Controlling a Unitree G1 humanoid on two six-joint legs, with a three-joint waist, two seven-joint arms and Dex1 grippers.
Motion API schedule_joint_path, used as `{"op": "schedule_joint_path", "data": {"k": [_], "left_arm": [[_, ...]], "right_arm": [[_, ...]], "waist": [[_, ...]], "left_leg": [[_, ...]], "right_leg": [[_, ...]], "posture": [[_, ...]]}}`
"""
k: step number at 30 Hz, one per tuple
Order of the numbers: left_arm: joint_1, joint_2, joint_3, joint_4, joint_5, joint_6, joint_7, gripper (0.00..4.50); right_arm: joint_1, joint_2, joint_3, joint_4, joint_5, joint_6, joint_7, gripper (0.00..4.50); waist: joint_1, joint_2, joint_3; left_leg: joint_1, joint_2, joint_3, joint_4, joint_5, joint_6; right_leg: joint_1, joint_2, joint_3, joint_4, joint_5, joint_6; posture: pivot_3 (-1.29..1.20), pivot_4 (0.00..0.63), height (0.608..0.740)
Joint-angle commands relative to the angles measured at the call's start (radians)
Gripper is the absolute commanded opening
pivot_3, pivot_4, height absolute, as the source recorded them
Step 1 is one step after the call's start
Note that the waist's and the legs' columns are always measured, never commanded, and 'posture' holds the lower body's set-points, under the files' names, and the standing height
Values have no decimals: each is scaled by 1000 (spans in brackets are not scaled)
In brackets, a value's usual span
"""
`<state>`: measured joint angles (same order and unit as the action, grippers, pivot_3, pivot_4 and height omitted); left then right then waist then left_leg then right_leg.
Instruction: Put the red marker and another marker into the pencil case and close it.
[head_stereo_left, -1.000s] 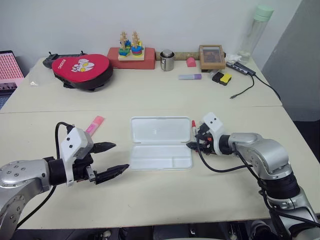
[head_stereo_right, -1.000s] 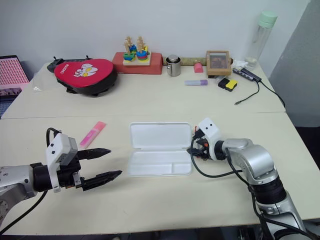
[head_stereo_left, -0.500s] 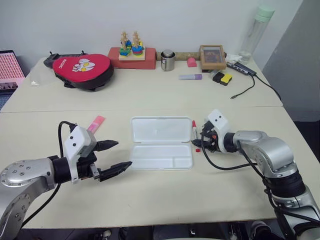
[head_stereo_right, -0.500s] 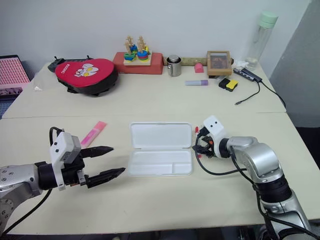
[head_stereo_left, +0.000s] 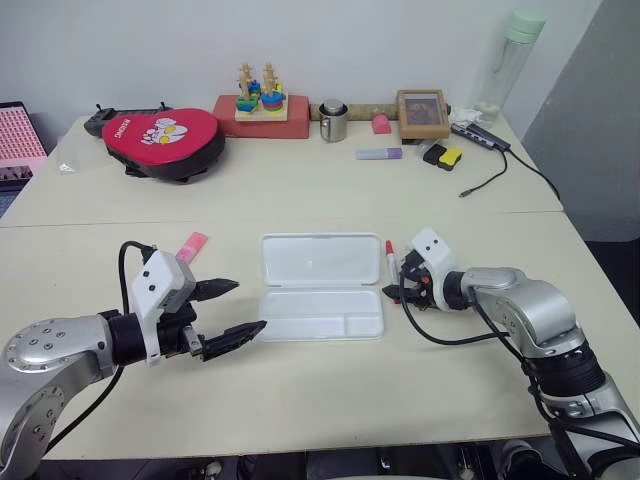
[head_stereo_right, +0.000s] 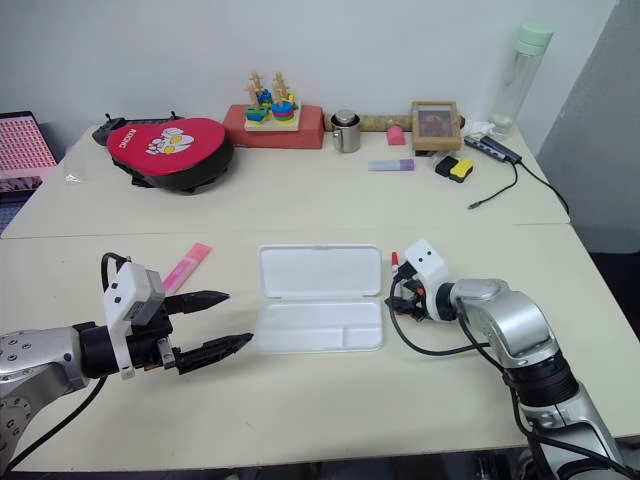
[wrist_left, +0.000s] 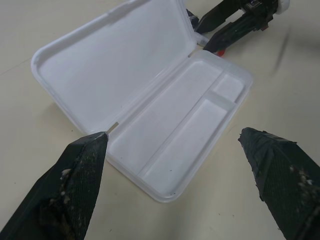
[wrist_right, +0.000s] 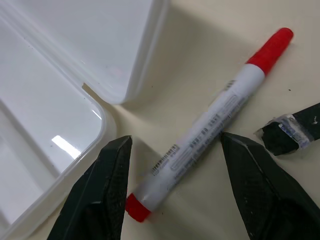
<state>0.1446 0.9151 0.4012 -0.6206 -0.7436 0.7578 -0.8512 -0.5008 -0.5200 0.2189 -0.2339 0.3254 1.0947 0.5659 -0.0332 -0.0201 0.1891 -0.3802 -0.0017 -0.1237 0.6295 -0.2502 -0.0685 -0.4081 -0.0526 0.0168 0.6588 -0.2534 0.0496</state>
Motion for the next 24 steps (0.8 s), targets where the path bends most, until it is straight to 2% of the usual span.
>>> {"op": "schedule_joint_path", "data": {"k": [1, 5, 8, 13, 15, 17, 20, 24], "left_arm": [[-2, 1, 15, -27, -10, -5, 7, 4500], [-9, 2, 11, -26, -12, -4, 17, 4500], [-15, 1, 7, -25, -14, -1, 23, 4500], [-21, 1, 1, -23, -13, 1, 28, 4500], [-24, 2, -2, -20, -13, 2, 29, 4500], [-27, 2, -6, -18, -13, 2, 31, 4500], [-32, 0, -12, -17, -12, 1, 35, 4500], [-36, -2, -20, -14, -7, -2, 39, 4500]], "right_arm": [[-10, 2, 4, -15, -8, -23, 1, 2910], [-12, -7, 25, 3, -30, -31, 0, 2910], [-13, -18, 36, 10, -45, -37, 6, 2423], [-14, -21, 36, 8, -51, -39, 6, 1013], [-15, -22, 36, 8, -55, -41, 7, 791], [-17, -23, 36, 10, -60, -42, 6, 333], [-17, -21, 33, 13, -63, -40, 4, 289], [-34, 31, -35, 23, -35, -15, -23, 289]], "waist": [[0, 0, 0], [0, 0, 0], [0, 0, 0], [0, 0, 0], [0, 0, 0], [0, 0, 0], [0, 0, 0], [-1, 0, 0]], "left_leg": [[0, 0, 0, 0, 0, 0], [0, 0, 0, 0, 0, 0], [0, 0, 0, 0, 0, 0], [0, 0, 0, 0, 0, 0], [0, 0, 0, 0, 0, 0], [0, 0, 0, 0, 0, 0], [0, 0, 0, 0, 0, 0], [0, 0, 0, 0, 0, 0]], "right_leg": [[0, 0, 0, 0, 0, 0], [0, 0, 0, 0, 0, 0], [0, 0, 0, 0, 0, 0], [0, 0, 0, 0, 0, 0], [0, 0, 0, 0, 0, 0], [0, 0, 0, 0, 0, 0], [0, 0, 0, 0, 0, 0], [0, 0, 0, 0, 0, 0]], "posture": [[0, 150, 740], [0, 150, 740], [0, 150, 740], [0, 150, 740], [0, 150, 740], [0, 150, 740], [0, 150, 740], [0, 150, 740]]}}
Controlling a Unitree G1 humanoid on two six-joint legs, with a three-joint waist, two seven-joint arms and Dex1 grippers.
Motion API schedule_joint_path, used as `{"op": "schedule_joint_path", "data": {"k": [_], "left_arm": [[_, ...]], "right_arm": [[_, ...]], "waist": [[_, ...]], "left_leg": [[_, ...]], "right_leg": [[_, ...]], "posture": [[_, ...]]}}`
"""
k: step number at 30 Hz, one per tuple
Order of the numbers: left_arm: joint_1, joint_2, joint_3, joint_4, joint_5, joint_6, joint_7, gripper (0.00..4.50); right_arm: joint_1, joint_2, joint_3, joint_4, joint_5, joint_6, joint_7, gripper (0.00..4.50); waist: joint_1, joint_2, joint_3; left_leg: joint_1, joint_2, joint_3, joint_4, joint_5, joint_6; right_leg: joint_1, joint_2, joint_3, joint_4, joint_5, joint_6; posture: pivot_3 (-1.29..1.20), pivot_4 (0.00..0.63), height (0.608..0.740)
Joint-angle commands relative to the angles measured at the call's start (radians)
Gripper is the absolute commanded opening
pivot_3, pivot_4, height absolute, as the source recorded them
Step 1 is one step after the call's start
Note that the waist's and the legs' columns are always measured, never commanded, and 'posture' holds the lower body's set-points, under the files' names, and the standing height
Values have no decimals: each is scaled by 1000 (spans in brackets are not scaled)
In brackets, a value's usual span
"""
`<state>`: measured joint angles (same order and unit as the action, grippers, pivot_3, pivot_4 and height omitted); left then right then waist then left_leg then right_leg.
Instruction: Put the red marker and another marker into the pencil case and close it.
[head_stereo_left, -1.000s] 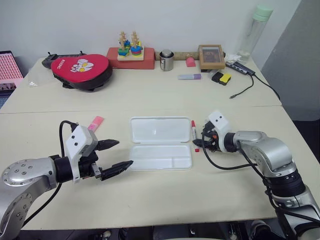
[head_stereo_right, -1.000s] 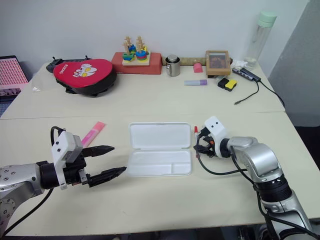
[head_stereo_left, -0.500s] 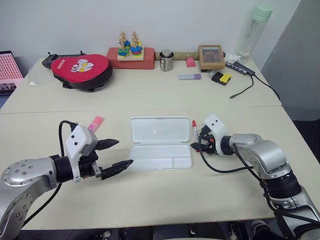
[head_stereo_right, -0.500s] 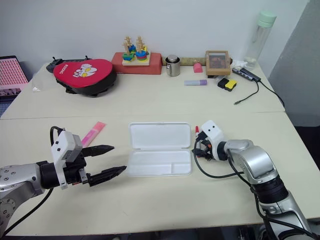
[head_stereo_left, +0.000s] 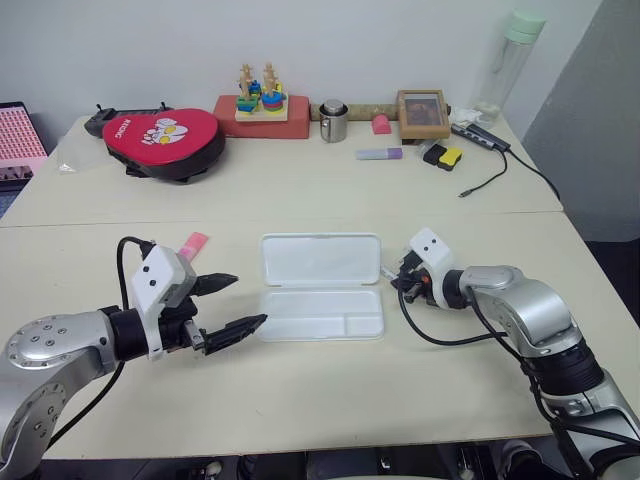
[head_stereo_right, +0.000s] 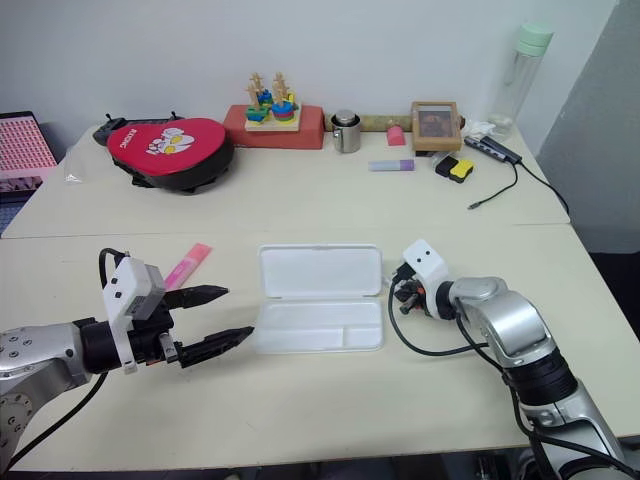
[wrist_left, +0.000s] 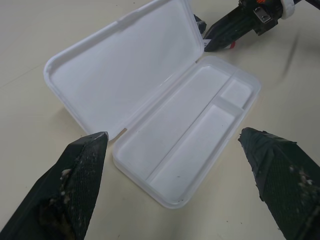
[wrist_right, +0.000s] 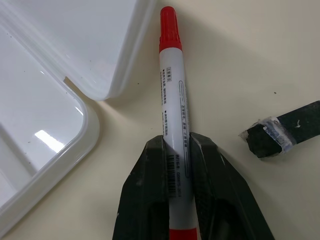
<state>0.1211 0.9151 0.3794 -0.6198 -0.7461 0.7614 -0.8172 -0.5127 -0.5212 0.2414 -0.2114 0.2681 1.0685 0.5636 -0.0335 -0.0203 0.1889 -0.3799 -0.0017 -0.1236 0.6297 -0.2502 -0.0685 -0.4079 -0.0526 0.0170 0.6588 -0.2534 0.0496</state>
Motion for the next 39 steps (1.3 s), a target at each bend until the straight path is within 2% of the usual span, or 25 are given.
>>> {"op": "schedule_joint_path", "data": {"k": [1, 7, 17, 19, 21, 27, 35, 38, 39], "left_arm": [[-12, -3, -1, -14, -3, -7, 6, 4500], [-11, -7, -5, -17, -1, -9, 11, 4500], [40, 6, 30, -17, 11, -25, -20, 4500], [52, 15, 41, -11, 15, -28, -31, 4500], [47, 26, 38, 5, 32, -36, -37, 4500], [33, 64, 46, 53, 61, -57, -86, 4500], [17, 88, 41, 84, 86, -75, -128, 4500], [-8, 95, 23, 101, 106, -87, -125, 4500], [-13, 95, 21, 103, 107, -87, -125, 4500]], "right_arm": [[-26, 41, -70, 3, 22, -2, -25, 289], [-59, 57, -140, -4, 46, -15, -24, 289], [-168, -9, -195, 30, 29, -132, 21, 289], [-185, -55, -164, 16, 25, -214, 106, 289], [-176, -102, -134, -55, 86, -286, 265, 289], [-132, -184, -60, -210, 223, -261, 493, 289], [-125, -136, 77, -167, 122, -356, 476, 289], [-122, -117, 222, -45, -83, -545, 434, 289], [-124, -102, 244, -21, -106, -565, 430, 289]], "waist": [[-1, 0, 0], [0, 0, 0], [-1, 0, 0], [-1, 1, 1], [-1, 1, 1], [0, 1, 1], [0, 1, 1], [0, 0, 0], [0, 0, 0]], "left_leg": [[0, 0, 0, 0, 0, 0], [0, 0, 0, 0, 0, 0], [0, 0, 0, 0, 0, 0], [-1, 0, 1, 0, 0, 0], [-1, 0, 1, 0, 0, 0], [-1, 0, 0, -1, 0, 0], [0, 0, 0, 0, 0, 0], [0, 0, 0, 0, 0, 0], [0, 0, 0, 0, 0, 0]], "right_leg": [[0, 0, 0, 0, 0, 0], [0, 0, 0, 0, 0, 0], [0, 0, 0, 0, 1, -1], [-1, 0, 1, 0, 1, -1], [-1, 0, 0, 0, 1, -1], [-1, 0, -1, 0, 0, 0], [0, 0, -1, 0, 0, 1], [0, 0, 0, 0, 0, 1], [0, 0, -1, 0, 0, 1]], "posture": [[0, 150, 740], [0, 150, 740], [0, 150, 740], [0, 150, 740], [0, 150, 740], [0, 150, 740], [0, 150, 740], [0, 150, 740], [0, 150, 740]]}}
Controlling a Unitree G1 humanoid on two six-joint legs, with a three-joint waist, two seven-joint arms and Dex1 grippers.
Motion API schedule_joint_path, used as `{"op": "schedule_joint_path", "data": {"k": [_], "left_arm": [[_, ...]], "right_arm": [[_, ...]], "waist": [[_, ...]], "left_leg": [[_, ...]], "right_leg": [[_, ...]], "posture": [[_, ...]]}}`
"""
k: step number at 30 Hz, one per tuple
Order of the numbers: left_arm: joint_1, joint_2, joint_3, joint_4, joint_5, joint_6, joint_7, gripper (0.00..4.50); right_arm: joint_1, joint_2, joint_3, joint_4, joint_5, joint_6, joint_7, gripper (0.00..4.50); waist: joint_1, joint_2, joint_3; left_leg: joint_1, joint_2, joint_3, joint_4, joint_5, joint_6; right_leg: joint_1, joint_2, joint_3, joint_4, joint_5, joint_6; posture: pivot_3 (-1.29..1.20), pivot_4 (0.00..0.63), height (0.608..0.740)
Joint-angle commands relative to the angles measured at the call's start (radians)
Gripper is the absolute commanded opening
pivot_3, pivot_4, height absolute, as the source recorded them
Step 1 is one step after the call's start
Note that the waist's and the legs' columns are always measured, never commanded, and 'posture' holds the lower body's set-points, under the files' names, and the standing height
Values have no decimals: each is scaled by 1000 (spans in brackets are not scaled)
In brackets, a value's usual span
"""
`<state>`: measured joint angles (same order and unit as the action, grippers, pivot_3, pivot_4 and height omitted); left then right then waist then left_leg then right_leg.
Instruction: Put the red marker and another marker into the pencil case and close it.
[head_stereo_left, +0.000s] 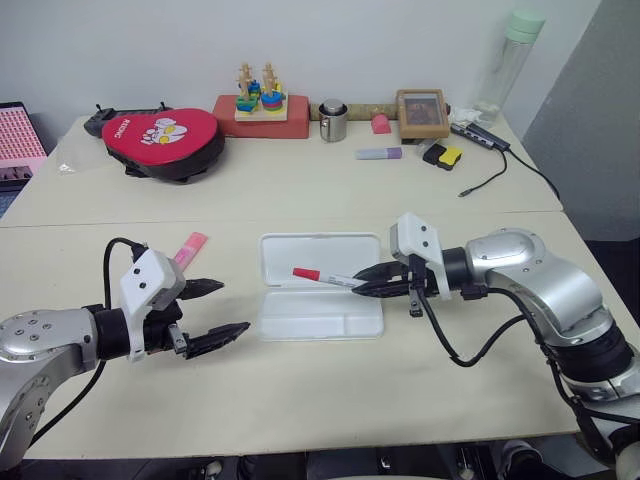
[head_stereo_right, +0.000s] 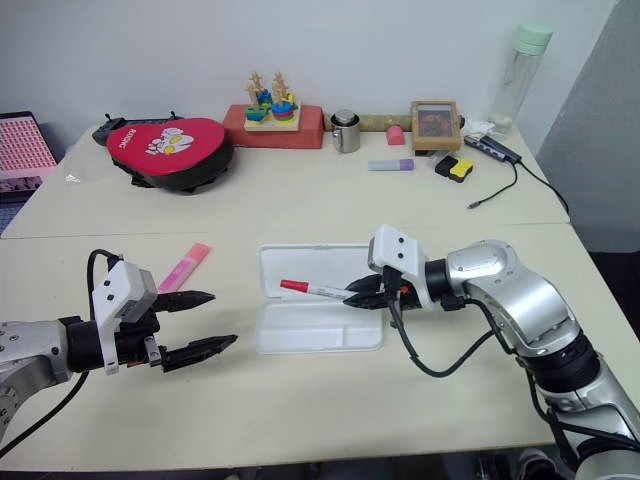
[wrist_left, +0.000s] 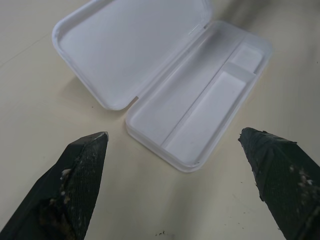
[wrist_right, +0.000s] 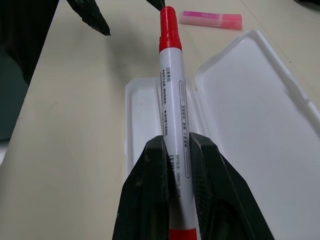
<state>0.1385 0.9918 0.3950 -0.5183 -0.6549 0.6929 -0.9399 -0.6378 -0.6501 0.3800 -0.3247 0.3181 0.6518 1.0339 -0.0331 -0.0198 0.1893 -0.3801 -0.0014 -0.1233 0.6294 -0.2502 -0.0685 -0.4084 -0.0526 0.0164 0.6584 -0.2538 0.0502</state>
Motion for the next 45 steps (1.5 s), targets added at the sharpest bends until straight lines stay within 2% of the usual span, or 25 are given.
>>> {"op": "schedule_joint_path", "data": {"k": [1, 6, 13, 14, 15, 17, 25, 28, 31, 35, 42, 45], "left_arm": [[-33, 17, 4, 1, 18, -18, -3, 4500], [-36, 8, 0, -3, 33, -21, -2, 4500], [-39, 0, 0, -8, 34, -16, 4, 4500], [-38, -1, 0, -9, 34, -15, 5, 4500], [-38, -1, -1, -9, 34, -15, 6, 4500], [-38, -1, -1, -7, 33, -16, 8, 4500], [-34, -1, 16, 2, 26, -11, 10, 4500], [-26, -18, 87, 69, 39, 5, 54, 4500], [-74, -63, 92, 153, 95, -18, 161, 4500], [-142, -118, 74, 247, 161, -3, 294, 4500], [-169, -117, 27, 354, 238, -6, 339, 4500], [-233, -122, -8, 461, 268, -43, 336, 4500]], "right_arm": [[-2, 45, 117, 118, -172, -169, -43, 289], [-15, 103, 144, 203, -240, -235, -49, 289], [-22, 124, 137, 204, -276, -225, -32, 289], [-21, 125, 132, 197, -273, -218, -27, 989], [-22, 126, 124, 192, -272, -212, -28, 1053], [-27, 131, 110, 187, -268, -201, -33, 1750], [-46, 132, 6, 90, -164, -86, -13, 3595], [-83, 113, -117, 15, -14, 64, 19, 4231], [-119, 97, -191, -14, 86, 178, 25, 4231], [-142, 75, -226, -15, 136, 226, 12, 4231], [-144, 71, -250, -29, 188, 246, -20, 4231], [-117, 20, -207, -57, 139, 143, 15, 4231]], "waist": [[-1, -1, 0], [-1, 0, 0], [-1, 0, 0], [-1, 0, 0], [-1, 0, 0], [-1, 0, 0], [0, 0, 0], [0, 0, 0], [0, 1, 1], [0, -2, -1], [0, -1, -1], [1, -1, -1]], "left_leg": [[0, 0, 0, 0, 0, 0], [-1, 0, 0, 0, 0, 0], [-1, 0, 0, 0, 0, 0], [0, 0, 0, 0, 0, 0], [0, 0, 0, 0, 0, 0], [0, 0, 0, 0, 0, 0], [0, 0, 0, 0, 0, 0], [-1, 0, 0, 0, 0, 0], [0, 0, -1, 0, 0, 0], [0, 0, -2, 0, 0, 0], [0, 0, -1, 0, 0, 0], [0, 0, -1, 0, 0, 0]], "right_leg": [[0, 0, 0, 0, 0, 0], [-1, 0, 0, 0, 1, -2], [-1, 0, 0, 0, 1, -2], [-1, 0, 0, 1, 1, -1], [-1, 0, 0, 1, 1, -1], [-1, 0, 0, 1, 1, -2], [-1, 0, 0, 1, 1, -2], [-1, 0, 0, 1, 1, -2], [-1, 0, 0, 1, 2, -3], [0, 0, -1, 2, 1, -2], [-1, 0, -1, 2, 3, -4], [-1, 0, -1, 3, 3, -4]], "posture": [[0, 150, 740], [0, 150, 740], [0, 150, 740], [0, 150, 740], [0, 150, 740], [0, 150, 740], [0, 150, 740], [0, 150, 740], [0, 150, 740], [0, 150, 740], [0, 150, 740], [0, 150, 740]]}}
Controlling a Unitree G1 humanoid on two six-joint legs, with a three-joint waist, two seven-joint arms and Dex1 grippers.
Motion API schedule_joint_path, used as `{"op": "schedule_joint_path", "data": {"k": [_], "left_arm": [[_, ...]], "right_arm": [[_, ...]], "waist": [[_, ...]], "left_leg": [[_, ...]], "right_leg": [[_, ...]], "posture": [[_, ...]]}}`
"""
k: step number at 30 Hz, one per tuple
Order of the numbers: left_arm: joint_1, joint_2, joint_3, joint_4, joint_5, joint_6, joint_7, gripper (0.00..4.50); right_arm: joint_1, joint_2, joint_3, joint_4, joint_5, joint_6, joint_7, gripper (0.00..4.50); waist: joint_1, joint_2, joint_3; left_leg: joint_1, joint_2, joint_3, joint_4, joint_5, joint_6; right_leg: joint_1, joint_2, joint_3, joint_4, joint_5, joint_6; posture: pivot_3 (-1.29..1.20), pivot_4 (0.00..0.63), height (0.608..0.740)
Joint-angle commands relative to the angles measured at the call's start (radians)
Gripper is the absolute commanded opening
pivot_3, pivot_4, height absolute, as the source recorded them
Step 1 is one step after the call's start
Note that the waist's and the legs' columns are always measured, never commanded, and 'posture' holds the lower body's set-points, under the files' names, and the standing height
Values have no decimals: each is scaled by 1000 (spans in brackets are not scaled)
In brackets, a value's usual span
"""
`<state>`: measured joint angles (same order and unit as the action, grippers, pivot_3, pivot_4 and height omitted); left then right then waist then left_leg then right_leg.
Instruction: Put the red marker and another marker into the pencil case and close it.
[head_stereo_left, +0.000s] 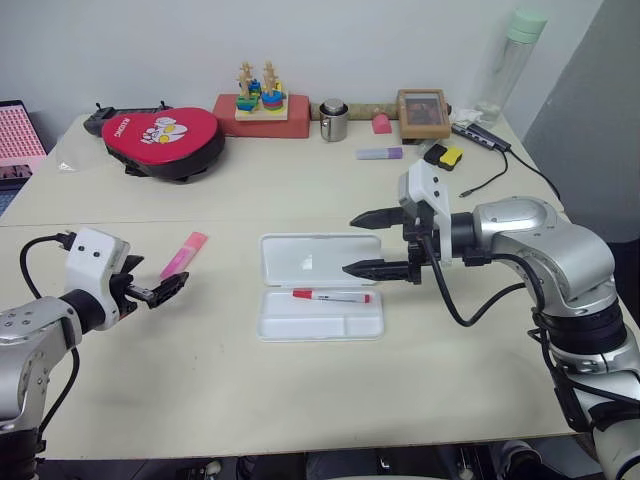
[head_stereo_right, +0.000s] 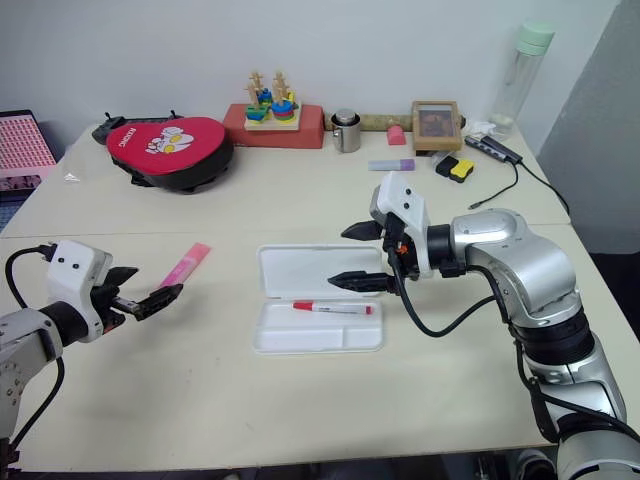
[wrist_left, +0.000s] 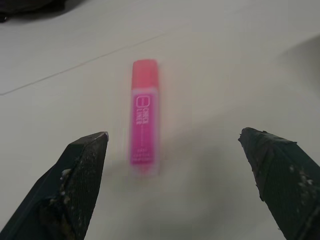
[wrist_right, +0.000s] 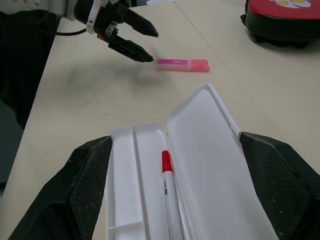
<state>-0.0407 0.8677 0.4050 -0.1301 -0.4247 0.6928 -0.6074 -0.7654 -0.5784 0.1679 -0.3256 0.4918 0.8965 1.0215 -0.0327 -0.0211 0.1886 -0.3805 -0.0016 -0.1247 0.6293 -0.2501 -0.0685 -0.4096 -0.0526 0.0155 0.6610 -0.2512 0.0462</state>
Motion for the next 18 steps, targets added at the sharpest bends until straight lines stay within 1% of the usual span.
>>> {"op": "schedule_joint_path", "data": {"k": [1, 4, 11, 18], "left_arm": [[-77, 0, -35, 106, 44, -53, -3, 4500], [-111, -6, -64, 161, 51, -76, -31, 4500], [-224, -28, -150, 302, 91, -137, -73, 4500], [-278, -44, -190, 406, 130, -160, -85, 4500]], "right_arm": [[23, -66, 22, -68, -47, -124, 34, 4231], [40, -78, 36, -82, -39, -139, 39, 4231], [66, -95, 66, -94, -65, -198, 40, 4231], [62, -102, 59, -103, -61, -193, 39, 4231]], "waist": [[3, 0, 0], [1, 0, 0], [0, 0, 0], [-1, 0, 0]], "left_leg": [[0, 0, 0, 0, 0, 0], [0, -1, 0, 0, 0, 0], [0, 0, 0, 0, 0, 0], [0, 0, 0, 0, 0, 0]], "right_leg": [[0, 0, 0, 0, 0, 1], [1, 0, 0, -1, -2, 3], [0, 0, 0, 0, 0, 1], [0, 0, 0, 0, 0, 1]], "posture": [[0, 150, 740], [0, 150, 740], [0, 150, 740], [0, 150, 740]]}}
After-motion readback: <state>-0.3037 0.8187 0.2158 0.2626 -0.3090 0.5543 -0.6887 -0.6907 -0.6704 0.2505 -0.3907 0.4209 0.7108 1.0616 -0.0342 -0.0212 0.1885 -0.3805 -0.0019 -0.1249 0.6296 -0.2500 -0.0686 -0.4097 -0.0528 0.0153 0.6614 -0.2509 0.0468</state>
